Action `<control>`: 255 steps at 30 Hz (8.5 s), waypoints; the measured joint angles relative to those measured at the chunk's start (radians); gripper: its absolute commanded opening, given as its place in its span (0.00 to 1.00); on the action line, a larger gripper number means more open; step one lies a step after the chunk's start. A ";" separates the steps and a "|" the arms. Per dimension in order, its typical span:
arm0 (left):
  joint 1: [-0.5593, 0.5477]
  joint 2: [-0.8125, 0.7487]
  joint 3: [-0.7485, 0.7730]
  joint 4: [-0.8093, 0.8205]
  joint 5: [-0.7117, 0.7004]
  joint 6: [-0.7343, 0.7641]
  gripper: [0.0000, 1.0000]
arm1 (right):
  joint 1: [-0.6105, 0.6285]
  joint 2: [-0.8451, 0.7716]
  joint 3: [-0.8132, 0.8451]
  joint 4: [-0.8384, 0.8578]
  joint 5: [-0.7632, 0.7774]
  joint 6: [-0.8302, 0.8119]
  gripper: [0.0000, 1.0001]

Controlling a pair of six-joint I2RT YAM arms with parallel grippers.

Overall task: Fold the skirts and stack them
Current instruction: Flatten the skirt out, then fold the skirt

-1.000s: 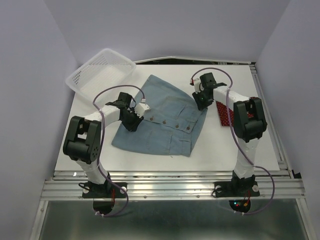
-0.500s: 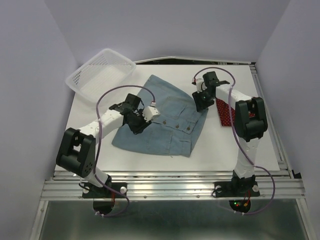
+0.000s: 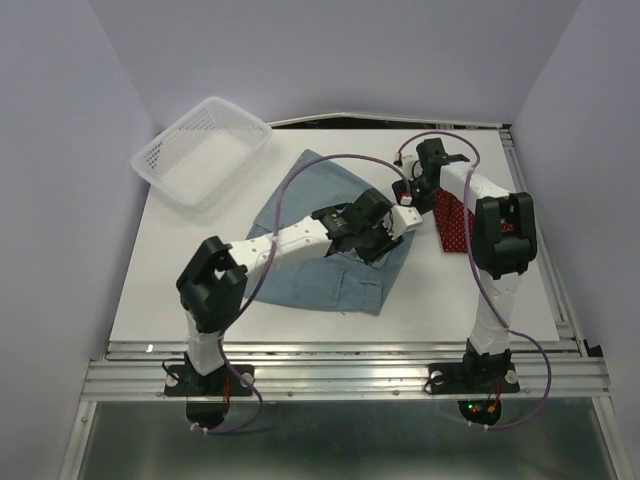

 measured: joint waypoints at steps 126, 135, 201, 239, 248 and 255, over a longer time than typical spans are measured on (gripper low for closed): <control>0.459 -0.211 -0.565 -0.043 0.087 0.540 0.37 | -0.011 0.065 -0.036 0.053 -0.201 0.428 0.22; 0.255 -0.306 -0.663 -0.075 0.083 0.605 0.36 | 0.081 0.241 0.278 0.066 -0.148 0.381 0.35; 0.587 -0.292 -0.463 -0.135 0.161 0.610 0.55 | 0.344 -0.375 -0.459 0.174 0.013 -0.266 0.52; 0.676 -0.030 0.165 -0.323 0.245 0.630 0.56 | 0.236 -0.204 0.038 0.062 -0.150 -0.246 0.53; 0.748 0.408 0.518 -0.223 0.189 0.578 0.56 | 0.145 0.105 0.248 0.107 -0.019 -0.260 0.57; 0.764 0.514 0.561 -0.237 0.175 0.603 0.56 | 0.122 0.174 0.246 0.100 -0.007 -0.308 0.59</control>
